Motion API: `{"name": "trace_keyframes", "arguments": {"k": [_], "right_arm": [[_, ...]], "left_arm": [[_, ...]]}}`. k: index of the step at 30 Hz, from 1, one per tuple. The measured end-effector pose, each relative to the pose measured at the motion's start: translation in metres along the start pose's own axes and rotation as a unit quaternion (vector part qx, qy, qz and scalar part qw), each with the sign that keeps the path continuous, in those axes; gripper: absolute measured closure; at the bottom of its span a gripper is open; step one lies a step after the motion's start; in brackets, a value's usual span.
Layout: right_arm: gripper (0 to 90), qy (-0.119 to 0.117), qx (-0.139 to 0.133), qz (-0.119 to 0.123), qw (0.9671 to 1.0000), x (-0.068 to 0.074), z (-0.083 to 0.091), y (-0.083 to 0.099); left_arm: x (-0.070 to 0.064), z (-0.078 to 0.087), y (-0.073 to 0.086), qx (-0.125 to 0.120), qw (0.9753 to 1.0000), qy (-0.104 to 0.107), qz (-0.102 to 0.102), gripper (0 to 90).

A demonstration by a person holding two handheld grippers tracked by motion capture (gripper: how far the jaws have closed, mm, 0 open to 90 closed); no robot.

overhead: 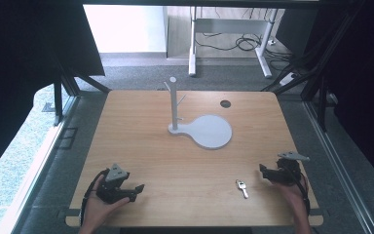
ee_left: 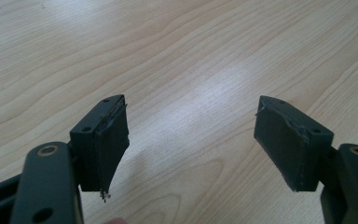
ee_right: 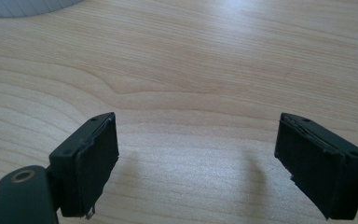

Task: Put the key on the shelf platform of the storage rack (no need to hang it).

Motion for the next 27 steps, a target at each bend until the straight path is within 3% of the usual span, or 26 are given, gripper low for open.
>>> {"name": "trace_keyframes", "arguments": {"k": [16,27], "right_arm": [[23.4,-0.040,-0.007,0.024,0.9989,0.004,0.008,0.003],[26.6,-0.044,-0.002,0.025,0.9987,0.004,0.011,0.004]], "left_arm": [[-0.001,-0.001,0.000,0.001,1.0000,0.002,-0.001,26.3],[-0.003,-0.003,0.001,0.005,1.0000,0.006,-0.002,26.3]]}}
Point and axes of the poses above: each handheld gripper's, and its own axes: z roughly backward along the jaws, y roughly out of its underside, x roughly to its left, the point moved 3 cm from there along -z, roughly forward along the jaws, and after that the axes turned 7 degrees about y, right-handed, at the moved point
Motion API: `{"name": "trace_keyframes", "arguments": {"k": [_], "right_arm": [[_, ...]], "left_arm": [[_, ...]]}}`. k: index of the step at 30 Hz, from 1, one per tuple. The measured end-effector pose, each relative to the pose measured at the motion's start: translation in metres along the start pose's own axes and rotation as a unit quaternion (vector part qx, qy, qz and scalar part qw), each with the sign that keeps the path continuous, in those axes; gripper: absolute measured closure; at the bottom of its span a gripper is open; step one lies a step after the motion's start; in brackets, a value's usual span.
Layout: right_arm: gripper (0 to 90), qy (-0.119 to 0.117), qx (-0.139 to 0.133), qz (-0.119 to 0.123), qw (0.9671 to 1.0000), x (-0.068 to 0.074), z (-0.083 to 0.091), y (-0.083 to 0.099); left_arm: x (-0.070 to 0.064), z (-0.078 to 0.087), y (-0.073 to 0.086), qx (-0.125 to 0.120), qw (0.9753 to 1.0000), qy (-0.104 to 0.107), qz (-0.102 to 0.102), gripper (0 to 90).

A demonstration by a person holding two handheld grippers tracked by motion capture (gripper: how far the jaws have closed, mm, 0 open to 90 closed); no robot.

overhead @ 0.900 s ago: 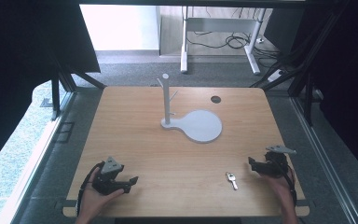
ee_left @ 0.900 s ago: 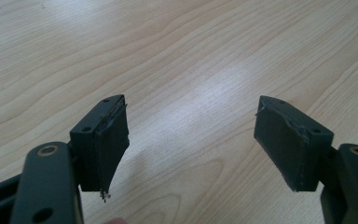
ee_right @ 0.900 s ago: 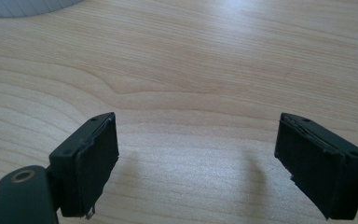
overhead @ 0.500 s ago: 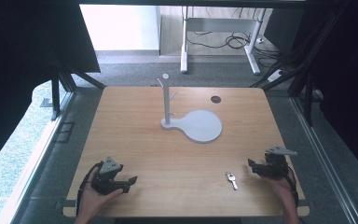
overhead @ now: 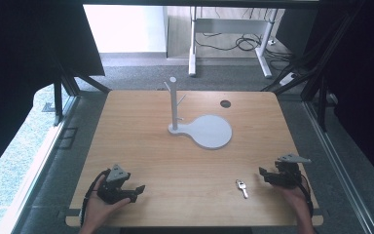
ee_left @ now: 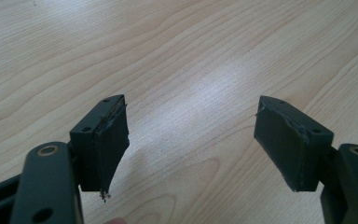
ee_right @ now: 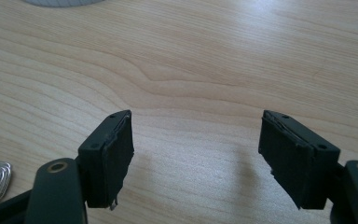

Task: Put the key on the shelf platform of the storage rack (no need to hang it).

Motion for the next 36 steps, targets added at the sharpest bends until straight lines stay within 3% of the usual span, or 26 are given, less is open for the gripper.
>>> {"name": "trace_keyframes", "arguments": {"k": [15,25,36], "right_arm": [[31.0,-0.020,-0.005,-0.008,0.9998,0.002,0.005,-0.007],[35.1,-0.030,0.010,0.027,0.9991,0.011,0.013,-0.022],[40.5,-0.047,0.039,0.041,0.9973,0.021,0.023,-0.031]], "left_arm": [[0.003,0.004,0.000,-0.006,0.9999,-0.007,0.007,26.4],[0.001,0.010,-0.003,-0.019,0.9997,-0.013,0.003,26.7],[0.000,0.009,-0.003,-0.020,0.9997,-0.010,0.006,26.7]]}}
Point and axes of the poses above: each handheld gripper's, and its own axes: z roughly backward along the jaws, y roughly out of its underside, x roughly to its left, the point moved 3 cm from there along -z, roughly forward along the jaws, and after that the axes turned 7 degrees about y, right-handed, at the moved point
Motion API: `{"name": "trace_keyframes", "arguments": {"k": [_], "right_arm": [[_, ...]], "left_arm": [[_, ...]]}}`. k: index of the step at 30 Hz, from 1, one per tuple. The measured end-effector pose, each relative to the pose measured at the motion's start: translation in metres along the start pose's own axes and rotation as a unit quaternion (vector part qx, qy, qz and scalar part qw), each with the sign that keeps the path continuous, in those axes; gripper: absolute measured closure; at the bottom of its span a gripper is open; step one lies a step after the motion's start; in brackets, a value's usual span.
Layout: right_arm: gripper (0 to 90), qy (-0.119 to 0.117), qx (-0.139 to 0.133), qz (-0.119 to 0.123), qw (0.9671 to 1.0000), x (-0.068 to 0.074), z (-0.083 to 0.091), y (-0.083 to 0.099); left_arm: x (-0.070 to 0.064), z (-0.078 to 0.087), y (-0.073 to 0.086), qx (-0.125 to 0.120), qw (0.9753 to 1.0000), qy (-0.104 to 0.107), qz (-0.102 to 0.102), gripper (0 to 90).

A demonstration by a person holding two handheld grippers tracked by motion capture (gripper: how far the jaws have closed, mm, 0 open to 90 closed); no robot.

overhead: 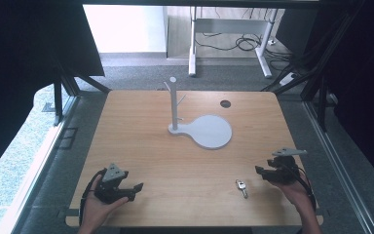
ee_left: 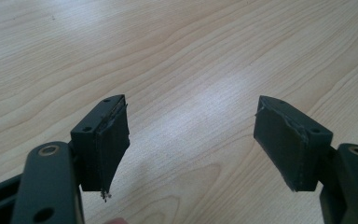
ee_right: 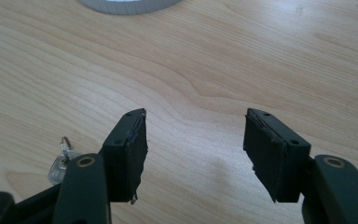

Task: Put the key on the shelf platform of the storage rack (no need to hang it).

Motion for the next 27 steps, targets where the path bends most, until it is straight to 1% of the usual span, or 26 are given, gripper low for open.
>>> {"name": "trace_keyframes", "arguments": {"k": [7,9,12,14,17,18,19,22,24,27], "right_arm": [[43.5,-0.010,0.014,0.015,0.9998,-0.001,0.014,-0.006],[43.8,-0.010,0.015,0.016,0.9997,0.000,0.015,-0.007],[44.8,-0.016,0.022,0.022,0.9994,0.001,0.019,-0.010],[45.8,-0.019,0.032,0.037,0.9986,0.003,0.019,-0.014],[46.8,-0.026,0.037,0.044,0.9980,0.006,0.019,-0.017],[47.5,-0.033,0.042,0.054,0.9971,0.011,0.019,-0.021],[47.5,-0.033,0.042,0.054,0.9971,0.011,0.019,-0.021],[48.0,-0.037,0.053,0.072,0.9953,0.018,0.017,-0.026],[48.4,-0.037,0.073,0.084,0.9931,0.026,0.014,-0.029],[48.8,-0.039,0.082,0.091,0.9917,0.031,0.013,-0.031]], "left_arm": [[0.001,0.003,0.000,-0.005,1.0000,-0.002,0.003,26.7],[0.001,0.003,0.000,-0.004,1.0000,-0.002,0.003,26.7],[0.001,0.003,0.000,-0.003,1.0000,-0.002,0.003,26.7],[0.001,0.002,0.000,-0.002,1.0000,-0.003,0.004,26.7],[0.001,0.002,0.000,0.000,1.0000,-0.002,0.002,26.7],[0.001,0.001,0.000,0.000,1.0000,-0.002,0.001,26.7],[0.001,0.001,0.000,0.000,1.0000,-0.002,0.001,26.7],[0.001,0.000,0.000,0.002,1.0000,-0.001,0.001,26.7],[0.000,0.000,0.000,0.005,1.0000,0.000,-0.001,26.7],[0.000,0.000,0.000,0.002,1.0000,0.001,0.001,26.6]]}}
Point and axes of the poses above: each handheld gripper's, and its own axes: z roughly backward along the jaws, y roughly out of its underside, x roughly to its left, the point moved 3 cm from there along -z, roughly forward along the jaws, and after that the axes turned 7 degrees about y, right-handed, at the moved point
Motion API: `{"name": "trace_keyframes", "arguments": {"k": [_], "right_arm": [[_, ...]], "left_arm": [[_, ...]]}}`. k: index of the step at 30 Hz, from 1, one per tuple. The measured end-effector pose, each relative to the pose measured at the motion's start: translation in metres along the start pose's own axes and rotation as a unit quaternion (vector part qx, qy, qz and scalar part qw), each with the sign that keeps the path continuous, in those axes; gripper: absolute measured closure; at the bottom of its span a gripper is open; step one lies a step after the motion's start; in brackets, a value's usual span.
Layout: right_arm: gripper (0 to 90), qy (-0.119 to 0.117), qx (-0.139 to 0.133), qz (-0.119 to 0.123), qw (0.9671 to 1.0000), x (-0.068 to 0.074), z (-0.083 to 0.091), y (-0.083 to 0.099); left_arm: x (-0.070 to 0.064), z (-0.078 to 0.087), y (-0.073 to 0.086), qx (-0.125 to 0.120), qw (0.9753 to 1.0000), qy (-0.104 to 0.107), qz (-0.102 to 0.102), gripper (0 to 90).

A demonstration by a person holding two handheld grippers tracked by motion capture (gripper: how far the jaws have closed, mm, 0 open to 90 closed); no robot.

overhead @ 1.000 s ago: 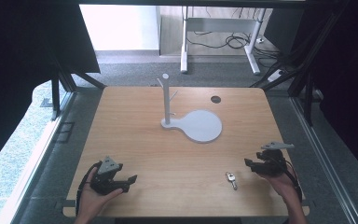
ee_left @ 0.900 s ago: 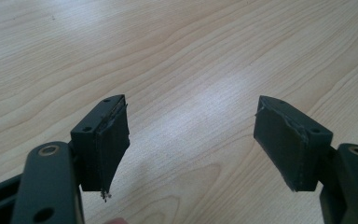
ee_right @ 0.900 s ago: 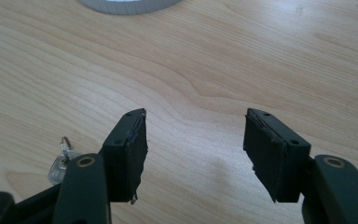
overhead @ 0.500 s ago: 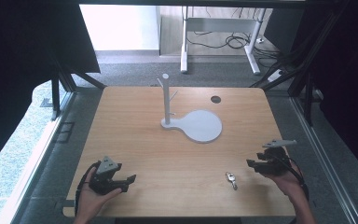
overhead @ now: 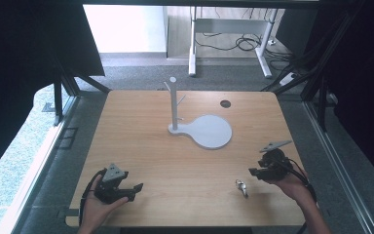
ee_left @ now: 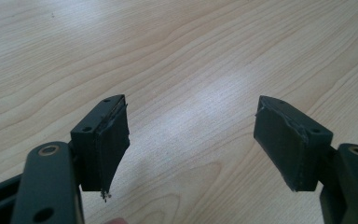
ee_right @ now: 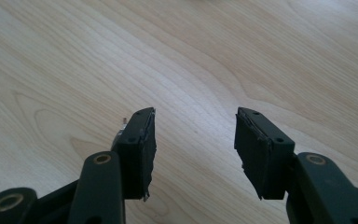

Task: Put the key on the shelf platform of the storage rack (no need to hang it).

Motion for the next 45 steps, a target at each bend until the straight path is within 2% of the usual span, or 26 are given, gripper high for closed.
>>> {"name": "trace_keyframes", "arguments": {"k": [8,13,21,33,45], "right_arm": [[50.6,-0.008,0.016,0.024,0.9995,0.011,0.000,-0.008],[51.5,-0.019,0.033,0.036,0.9986,0.019,-0.004,-0.011],[53.5,-0.024,0.049,0.055,0.9970,0.028,-0.010,-0.014],[58.0,-0.047,0.087,0.058,0.9934,0.034,-0.022,-0.016],[64.6,-0.065,0.135,0.049,0.9875,0.039,-0.045,-0.019]], "left_arm": [[0.001,0.000,0.000,0.000,1.0000,0.000,0.002,26.7],[0.000,0.000,0.000,0.001,1.0000,0.001,0.000,26.7],[0.000,-0.001,0.001,0.001,1.0000,0.002,0.000,26.7],[0.001,-0.002,0.001,0.003,1.0000,0.002,0.002,26.6],[0.002,-0.001,0.001,0.001,1.0000,-0.002,0.000,26.6]]}}
Point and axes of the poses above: each handheld gripper's, and its own axes: z roughly backward along the jaws, y roughly out of its underside, x roughly to its left, the point moved 3 cm from there along -z, roughly forward along the jaws, and after that the axes turned 7 degrees about y, right-handed, at the moved point
